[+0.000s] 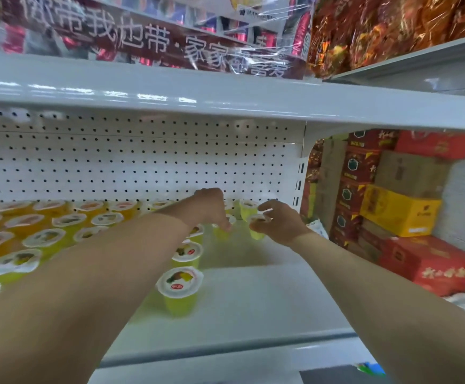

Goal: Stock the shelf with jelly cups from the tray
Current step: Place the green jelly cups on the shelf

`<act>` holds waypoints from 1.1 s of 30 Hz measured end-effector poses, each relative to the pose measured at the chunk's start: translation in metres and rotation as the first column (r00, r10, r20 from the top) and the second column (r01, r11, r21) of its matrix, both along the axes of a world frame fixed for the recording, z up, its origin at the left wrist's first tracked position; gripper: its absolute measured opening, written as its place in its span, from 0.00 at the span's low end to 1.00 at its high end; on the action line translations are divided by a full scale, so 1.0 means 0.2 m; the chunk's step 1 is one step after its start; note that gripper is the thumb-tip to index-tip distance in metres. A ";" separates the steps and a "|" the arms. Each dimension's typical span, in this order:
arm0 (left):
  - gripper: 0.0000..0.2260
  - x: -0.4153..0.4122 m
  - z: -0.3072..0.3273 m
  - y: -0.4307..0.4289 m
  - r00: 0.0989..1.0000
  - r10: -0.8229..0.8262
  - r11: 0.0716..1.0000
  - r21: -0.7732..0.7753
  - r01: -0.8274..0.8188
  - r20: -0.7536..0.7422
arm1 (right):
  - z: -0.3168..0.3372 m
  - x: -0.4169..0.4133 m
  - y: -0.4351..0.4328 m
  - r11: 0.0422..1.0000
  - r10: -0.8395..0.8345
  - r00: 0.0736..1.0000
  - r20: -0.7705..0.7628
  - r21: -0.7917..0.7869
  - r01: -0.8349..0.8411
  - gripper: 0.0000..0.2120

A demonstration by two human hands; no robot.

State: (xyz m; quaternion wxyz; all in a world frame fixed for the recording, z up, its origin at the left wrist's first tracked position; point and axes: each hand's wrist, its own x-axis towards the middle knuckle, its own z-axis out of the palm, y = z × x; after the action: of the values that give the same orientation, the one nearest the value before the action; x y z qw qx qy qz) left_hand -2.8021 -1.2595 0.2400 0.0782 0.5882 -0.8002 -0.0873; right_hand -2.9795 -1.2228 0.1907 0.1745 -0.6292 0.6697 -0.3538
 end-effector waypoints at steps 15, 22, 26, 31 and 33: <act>0.31 0.01 0.00 0.04 0.998 -0.005 1.000 -0.030 0.003 -0.055 | 0.07 0.02 0.03 0.999 -0.028 0.982 -0.185 -0.034 0.022 0.28; 0.30 -0.05 0.13 0.29 0.988 0.003 0.991 -0.131 -0.023 -0.151 | 0.25 -0.06 0.28 0.996 -0.075 0.929 -0.363 -0.073 0.052 0.26; 0.31 -0.14 0.18 0.50 0.978 0.084 0.984 -0.140 -0.112 -0.193 | 0.32 -0.14 0.49 0.992 -0.099 0.938 -0.331 -0.103 0.068 0.25; 0.30 -0.23 0.18 0.84 0.970 0.043 0.980 -0.178 -0.088 -0.238 | 0.36 -0.26 0.83 0.989 -0.067 0.945 -0.321 -0.145 0.021 0.18; 0.28 -0.26 0.17 0.99 0.963 0.034 0.980 -0.181 -0.085 -0.269 | 0.35 -0.31 0.97 0.986 -0.076 0.939 -0.336 -0.167 0.020 0.23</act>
State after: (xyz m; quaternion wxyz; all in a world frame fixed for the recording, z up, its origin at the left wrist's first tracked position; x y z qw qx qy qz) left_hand -2.8534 -1.0621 0.2735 0.2429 0.5848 -0.7692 -0.0854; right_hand -3.0418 -1.0286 0.2608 -0.0043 -0.6763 0.6742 -0.2966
